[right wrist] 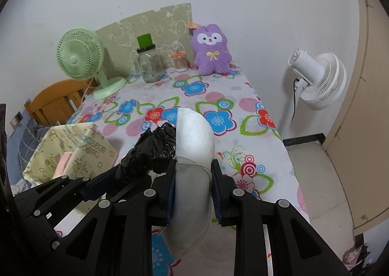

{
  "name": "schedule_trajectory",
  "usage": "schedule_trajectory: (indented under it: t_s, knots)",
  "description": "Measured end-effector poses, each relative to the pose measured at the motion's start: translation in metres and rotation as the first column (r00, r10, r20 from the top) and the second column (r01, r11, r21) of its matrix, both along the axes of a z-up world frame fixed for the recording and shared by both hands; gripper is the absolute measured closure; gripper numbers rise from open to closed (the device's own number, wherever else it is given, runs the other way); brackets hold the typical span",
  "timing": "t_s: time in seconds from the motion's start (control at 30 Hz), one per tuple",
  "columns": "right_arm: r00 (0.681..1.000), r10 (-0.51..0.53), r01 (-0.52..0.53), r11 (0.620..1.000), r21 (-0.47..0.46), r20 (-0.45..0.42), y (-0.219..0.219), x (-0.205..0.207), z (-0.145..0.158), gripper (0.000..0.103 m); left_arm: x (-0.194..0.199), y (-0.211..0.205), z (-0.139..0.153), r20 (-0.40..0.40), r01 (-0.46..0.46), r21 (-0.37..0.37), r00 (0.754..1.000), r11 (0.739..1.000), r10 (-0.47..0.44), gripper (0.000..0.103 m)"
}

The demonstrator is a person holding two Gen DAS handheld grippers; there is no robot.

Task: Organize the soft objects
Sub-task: 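Lift and carry the pouch and umbrella with both tools over the fabric box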

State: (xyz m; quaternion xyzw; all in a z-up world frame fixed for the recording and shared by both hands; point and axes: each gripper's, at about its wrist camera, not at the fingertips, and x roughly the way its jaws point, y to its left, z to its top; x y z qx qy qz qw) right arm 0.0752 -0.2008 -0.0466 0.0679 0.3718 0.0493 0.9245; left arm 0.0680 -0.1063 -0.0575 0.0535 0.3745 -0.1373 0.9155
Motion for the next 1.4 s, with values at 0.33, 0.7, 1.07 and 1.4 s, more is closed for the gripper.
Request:
schedule_trajectory:
  t_s: [0.33,0.7,1.07,1.4]
  knots:
    - [0.998,0.031,-0.030,0.999,-0.021,0.053,0.018,-0.014,0.027,0.075,-0.013,0.019,0.022,0.037,-0.027,-0.014,0.999,1.000,0.028,0.078]
    - [0.994,0.064,-0.060,0.997,-0.044,0.090,0.040,-0.023,0.050,0.075,-0.022,0.041,0.040,0.064,-0.050,-0.025,0.997,0.998,0.051,0.078]
    - [0.987,0.092,-0.086,0.995,-0.051,0.129,0.067,-0.022,0.067,0.074,-0.021,0.070,0.054,0.096,-0.072,-0.029,0.993,0.997,0.074,0.077]
    - [0.981,0.145,-0.142,0.989,-0.033,0.125,0.095,-0.009,0.068,0.074,-0.011,0.098,0.053,0.101,-0.114,-0.008,0.988,0.993,0.114,0.076]
